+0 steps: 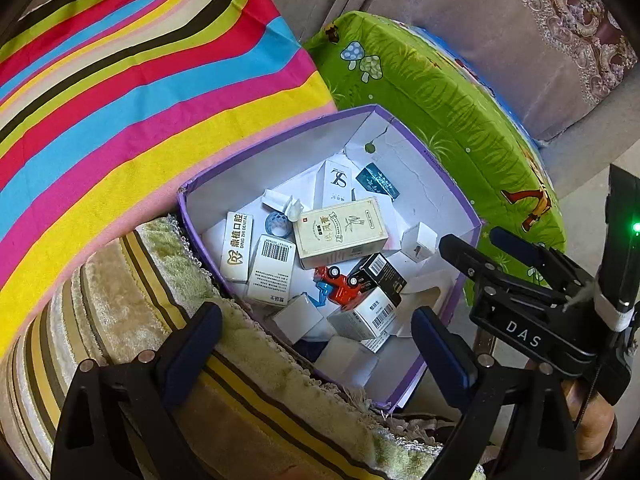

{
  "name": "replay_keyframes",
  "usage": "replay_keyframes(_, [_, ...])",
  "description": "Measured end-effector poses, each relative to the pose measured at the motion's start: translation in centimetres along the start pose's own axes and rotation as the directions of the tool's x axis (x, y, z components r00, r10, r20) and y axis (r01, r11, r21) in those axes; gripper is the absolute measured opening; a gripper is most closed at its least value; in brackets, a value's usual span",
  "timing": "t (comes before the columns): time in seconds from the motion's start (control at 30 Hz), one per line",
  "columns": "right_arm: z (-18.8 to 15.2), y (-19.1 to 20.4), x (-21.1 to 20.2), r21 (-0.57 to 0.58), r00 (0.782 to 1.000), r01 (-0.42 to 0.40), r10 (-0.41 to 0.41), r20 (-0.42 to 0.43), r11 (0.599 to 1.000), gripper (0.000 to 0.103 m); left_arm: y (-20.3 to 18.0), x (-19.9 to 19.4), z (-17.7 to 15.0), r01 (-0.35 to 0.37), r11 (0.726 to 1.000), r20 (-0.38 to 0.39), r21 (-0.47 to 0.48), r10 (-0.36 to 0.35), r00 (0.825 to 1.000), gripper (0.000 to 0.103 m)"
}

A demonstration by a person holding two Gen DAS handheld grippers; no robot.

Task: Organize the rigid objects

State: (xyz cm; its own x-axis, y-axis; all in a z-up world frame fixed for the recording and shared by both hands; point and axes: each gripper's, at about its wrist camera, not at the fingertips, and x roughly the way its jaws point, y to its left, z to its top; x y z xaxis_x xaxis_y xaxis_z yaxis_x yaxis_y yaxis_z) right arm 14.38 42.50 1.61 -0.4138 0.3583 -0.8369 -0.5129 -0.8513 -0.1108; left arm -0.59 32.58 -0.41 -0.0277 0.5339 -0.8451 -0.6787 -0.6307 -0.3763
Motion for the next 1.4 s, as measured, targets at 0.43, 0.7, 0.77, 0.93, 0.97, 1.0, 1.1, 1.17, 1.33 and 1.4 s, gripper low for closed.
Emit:
replay_keyframes(0.43, [0.13, 0.08, 0.06, -0.004, 1.0, -0.001, 0.001, 0.002, 1.0, 0.078, -0.11, 0.08, -0.08, -0.004, 1.0, 0.0, 0.005, 0.004, 1.0, 0.097])
replay_keyframes(0.7, [0.12, 0.0, 0.02, 0.002, 1.0, -0.001, 0.001, 0.001, 1.0, 0.078, -0.12, 0.04, -0.02, -0.003, 1.0, -0.001, 0.006, 0.003, 1.0, 0.097])
replay_keyframes(0.77, [0.09, 0.02, 0.04, 0.002, 1.0, -0.001, 0.001, 0.0, 1.0, 0.078, -0.13, 0.04, -0.01, -0.003, 1.0, -0.001, 0.006, 0.003, 1.0, 0.097])
replay_keyframes(0.93, [0.06, 0.08, 0.02, 0.004, 1.0, -0.001, 0.001, -0.001, 1.0, 0.078, -0.14, 0.05, -0.01, -0.004, 1.0, -0.001, 0.006, 0.004, 1.0, 0.097])
replay_keyframes(0.97, [0.06, 0.07, 0.06, 0.004, 1.0, -0.002, 0.002, -0.002, 1.0, 0.078, -0.14, 0.05, -0.02, -0.004, 1.0, -0.001, 0.006, 0.004, 1.0, 0.097])
replay_keyframes(1.0, [0.08, 0.05, 0.11, 0.003, 1.0, -0.003, 0.003, -0.002, 1.0, 0.078, -0.14, 0.05, -0.04, -0.004, 1.0, 0.0, 0.006, 0.004, 1.0, 0.097])
replay_keyframes(1.1, [0.11, 0.02, 0.14, 0.003, 1.0, -0.004, 0.004, -0.003, 1.0, 0.078, -0.15, 0.05, -0.05, -0.004, 1.0, 0.0, 0.006, 0.004, 1.0, 0.097])
replay_keyframes(1.17, [0.09, 0.03, 0.14, 0.003, 1.0, -0.004, 0.004, -0.004, 1.0, 0.078, -0.13, 0.04, -0.03, -0.004, 1.0, 0.0, 0.006, 0.004, 1.0, 0.097])
replay_keyframes(1.33, [0.02, 0.06, 0.13, 0.005, 1.0, -0.006, 0.006, -0.005, 1.0, 0.078, -0.12, 0.04, -0.05, -0.003, 1.0, 0.0, 0.006, 0.003, 1.0, 0.097])
replay_keyframes(1.4, [0.02, 0.02, 0.17, 0.005, 1.0, -0.007, 0.007, -0.006, 1.0, 0.078, -0.11, 0.03, -0.04, -0.003, 1.0, 0.0, 0.006, 0.003, 1.0, 0.097])
